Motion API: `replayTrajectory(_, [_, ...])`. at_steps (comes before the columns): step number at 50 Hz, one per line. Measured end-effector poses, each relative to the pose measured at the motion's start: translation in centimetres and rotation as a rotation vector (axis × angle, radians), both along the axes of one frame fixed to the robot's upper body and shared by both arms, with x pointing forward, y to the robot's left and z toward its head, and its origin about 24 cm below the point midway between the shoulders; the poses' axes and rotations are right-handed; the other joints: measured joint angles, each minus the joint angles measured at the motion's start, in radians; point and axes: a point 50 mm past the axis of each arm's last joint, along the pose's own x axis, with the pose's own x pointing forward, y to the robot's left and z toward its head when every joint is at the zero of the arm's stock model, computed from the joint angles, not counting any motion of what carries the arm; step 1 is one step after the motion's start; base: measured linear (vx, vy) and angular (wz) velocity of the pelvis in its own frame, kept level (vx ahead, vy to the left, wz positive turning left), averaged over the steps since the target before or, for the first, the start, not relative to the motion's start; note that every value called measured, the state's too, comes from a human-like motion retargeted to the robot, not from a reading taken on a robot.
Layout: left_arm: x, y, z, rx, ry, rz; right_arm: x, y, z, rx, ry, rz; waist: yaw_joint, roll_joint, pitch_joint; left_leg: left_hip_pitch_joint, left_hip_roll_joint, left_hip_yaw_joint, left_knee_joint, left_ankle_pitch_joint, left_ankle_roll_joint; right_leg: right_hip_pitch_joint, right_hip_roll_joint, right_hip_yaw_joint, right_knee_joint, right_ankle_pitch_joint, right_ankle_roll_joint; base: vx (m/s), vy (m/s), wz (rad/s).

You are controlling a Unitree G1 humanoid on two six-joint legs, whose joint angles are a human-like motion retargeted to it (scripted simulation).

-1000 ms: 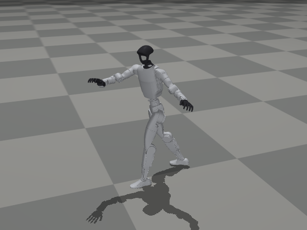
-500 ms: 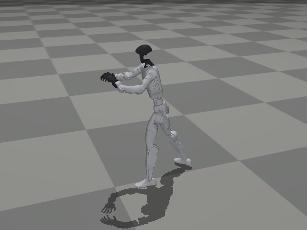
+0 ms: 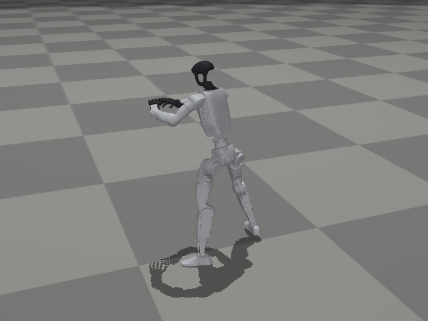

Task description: Kungfu

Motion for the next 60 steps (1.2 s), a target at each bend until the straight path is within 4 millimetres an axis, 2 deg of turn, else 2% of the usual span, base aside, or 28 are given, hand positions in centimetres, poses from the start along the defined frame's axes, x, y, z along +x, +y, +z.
replayTrajectory(3, [0.6,-1.2,-3.0,-0.007,0.103,-0.032,0.0,-1.0,-3.0,0.017,0.108,-0.019,-0.055,0.017,0.000,0.004,0.021,0.009,-0.011,0.043,-0.012,-0.059,0.014,0.018,0.106,-0.072,-0.023,-0.15,-0.55,-0.14])
replayTrajectory(5, [1.3,-2.7,-6.1,0.004,0.207,-0.055,-0.2,-2.2,-5.9,0.040,0.210,-0.035,-0.094,0.022,-0.005,0.002,0.030,0.019,-0.027,0.076,-0.012,-0.087,0.024,0.019,0.165,-0.121,-0.038,-0.13,-0.54,0.02])
replayTrajectory(8, [1.9,-5.6,-12.3,0.013,0.415,-0.097,-1.3,-4.5,-11.7,0.075,0.406,-0.071,-0.164,0.041,-0.002,-0.010,0.048,0.021,-0.048,0.115,-0.002,-0.119,0.041,-0.001,0.239,-0.180,-0.069,-0.18,-0.64,0.20])
replayTrajectory(11, [1.7,-8.9,-19.8,-0.033,0.686,-0.133,-3.6,-6.5,-18.1,0.092,0.637,-0.112,-0.255,0.052,0.003,-0.040,0.062,0.014,-0.047,0.139,0.000,-0.159,0.046,-0.011,0.291,-0.224,-0.096,-0.19,-0.35,0.13])
replayTrajectory(13, [0.3,-12.3,-24.6,-0.063,0.872,-0.159,-5.9,-7.8,-21.9,0.102,0.790,-0.132,-0.310,0.062,0.007,-0.062,0.067,0.013,-0.046,0.150,0.000,-0.191,0.047,-0.013,0.321,-0.249,-0.115,-0.16,-0.24,0.07])
replayTrajectory(15, [-1.4,-14.9,-27.5,-0.032,0.992,-0.178,-8.1,-9.1,-24.4,0.135,0.903,-0.150,-0.360,0.080,0.028,-0.072,0.080,0.021,-0.049,0.160,-0.006,-0.214,0.059,-0.013,0.340,-0.266,-0.131,-0.19,-0.17,-0.16])
replayTrajectory(17, [-2.7,-16.6,-29.2,0.024,1.043,-0.176,-9.8,-10.3,-25.7,0.162,0.954,-0.175,-0.397,0.096,0.067,-0.068,0.097,0.023,-0.047,0.166,-0.012,-0.228,0.084,-0.004,0.354,-0.276,-0.145,-0.19,-0.09,-0.41])
replayTrajectory(20, [-4.2,-18.7,-30.2,0.070,1.041,-0.214,-12.0,-12.0,-26.9,0.209,0.980,-0.216,-0.435,0.115,0.104,-0.053,0.115,0.033,-0.045,0.170,-0.015,-0.235,0.110,0.010,0.365,-0.282,-0.160,-0.06,-0.01,-0.39])
replayTrajectory(25, [-5.6,-20.6,-30.2,0.157,1.009,-0.327,-14.9,-13.4,-27.6,0.333,0.989,-0.286,-0.458,0.131,0.113,-0.036,0.122,0.041,-0.044,0.169,-0.014,-0.240,0.126,0.021,0.373,-0.266,-0.170,0.00,0.02,-0.15])
replayTrajectory(28, [-6.0,-21.3,-29.8,0.218,1.017,-0.399,-16.0,-13.6,-27.9,0.434,1.007,-0.342,-0.443,0.133,0.105,-0.027,0.120,0.039,-0.041,0.167,-0.018,-0.234,0.127,0.029,0.369,-0.256,-0.169,0.05,0.09,-0.06])
replayTrajectory(30, [-5.9,-21.6,-29.2,0.248,1.020,-0.442,-16.3,-13.6,-28.0,0.504,1.039,-0.376,-0.435,0.132,0.096,-0.027,0.113,0.036,-0.040,0.165,-0.018,-0.228,0.122,0.034,0.363,-0.250,-0.164,0.04,0.15,0.12])
replayTrajectory(33, [-4.6,-21.2,-27.5,0.280,0.978,-0.477,-16.8,-14.0,-28.1,0.569,1.128,-0.419,-0.422,0.126,0.081,-0.030,0.101,0.032,-0.039,0.159,-0.014,-0.206,0.114,0.038,0.339,-0.238,-0.151,0.04,0.20,0.26])
replayTrajectory(35, [-3.2,-20.5,-25.7,0.296,0.912,-0.479,-17.3,-14.7,-28.2,0.608,1.198,-0.460,-0.411,0.121,0.073,-0.033,0.093,0.024,-0.037,0.154,-0.012,-0.186,0.108,0.040,0.317,-0.228,-0.141,0.07,0.25,0.33])
replayTrajectory(37, [-1.5,-19.5,-23.0,0.294,0.800,-0.470,-18.0,-16.1,-27.9,0.676,1.269,-0.502,-0.397,0.115,0.066,-0.039,0.084,0.010,-0.032,0.148,-0.012,-0.163,0.100,0.042,0.289,-0.216,-0.128,0.08,0.25,0.38])
replayTrajectory(41, [0.8,-17.5,-14.9,0.215,0.484,-0.487,-20.1,-21.0,-27.1,0.953,1.490,-0.593,-0.359,0.102,0.054,-0.065,0.067,-0.020,-0.006,0.123,-0.017,-0.103,0.083,0.038,0.214,-0.186,-0.097,0.13,0.27,0.50])
replayTrajectory(45, [0.6,-15.0,-5.5,0.106,0.122,-0.512,-24.1,-25.7,-28.2,1.417,1.815,-0.582,-0.329,0.086,0.045,-0.122,0.053,-0.080,0.060,0.080,-0.012,-0.018,0.056,0.017,0.107,-0.137,-0.055,0.19,0.42,0.75])
replayTrajectory(48, [-0.8,-13.1,1.1,0.046,-0.132,-0.520,-26.9,-27.1,-29.8,1.817,1.965,-0.484,-0.304,0.075,0.036,-0.170,0.034,-0.128,0.132,0.032,-0.003,0.059,0.030,-0.004,0.012,-0.088,-0.019,0.21,0.38,0.89])
replayTrajectory(51, [-2.7,-11.5,5.9,0.035,-0.346,-0.513,-27.9,-27.1,-31.2,2.143,1.964,-0.373,-0.266,0.070,0.015,-0.223,0.006,-0.182,0.223,-0.030,0.004,0.143,-0.005,-0.040,-0.085,-0.037,0.019,0.33,0.54,0.89])
replayTrajectory(53, [-3.5,-10.7,8.2,0.026,-0.450,-0.480,-27.0,-26.2,-32.0,2.273,1.934,-0.310,-0.231,0.070,-0.005,-0.273,-0.012,-0.220,0.309,-0.083,0.010,0.200,-0.039,-0.079,-0.149,-0.002,0.047,0.41,0.67,0.81])
replayTrajectory(55, [-4.0,-10.2,9.9,0.031,-0.521,-0.442,-24.8,-24.4,-32.9,2.304,1.937,-0.235,-0.181,0.071,-0.028,-0.322,-0.029,-0.251,0.397,-0.143,0.015,0.251,-0.073,-0.124,-0.208,0.033,0.077,0.40,0.69,0.55])
replayTrajectory(57, [-4.4,-9.8,11.0,0.040,-0.577,-0.411,-21.2,-21.5,-33.9,2.282,1.976,-0.129,-0.117,0.080,-0.058,-0.367,-0.024,-0.255,0.479,-0.208,0.016,0.286,-0.082,-0.170,-0.264,0.068,0.096,0.36,0.71,0.17])
replayTrajectory(60, [-5.2,-9.2,12.2,0.053,-0.662,-0.368,-14.5,-16.1,-35.1,2.302,2.064,0.070,-0.011,0.113,-0.109,-0.453,0.027,-0.273,0.600,-0.295,0.008,0.307,-0.033,-0.232,-0.342,0.114,0.096,0.30,0.75,-0.25])
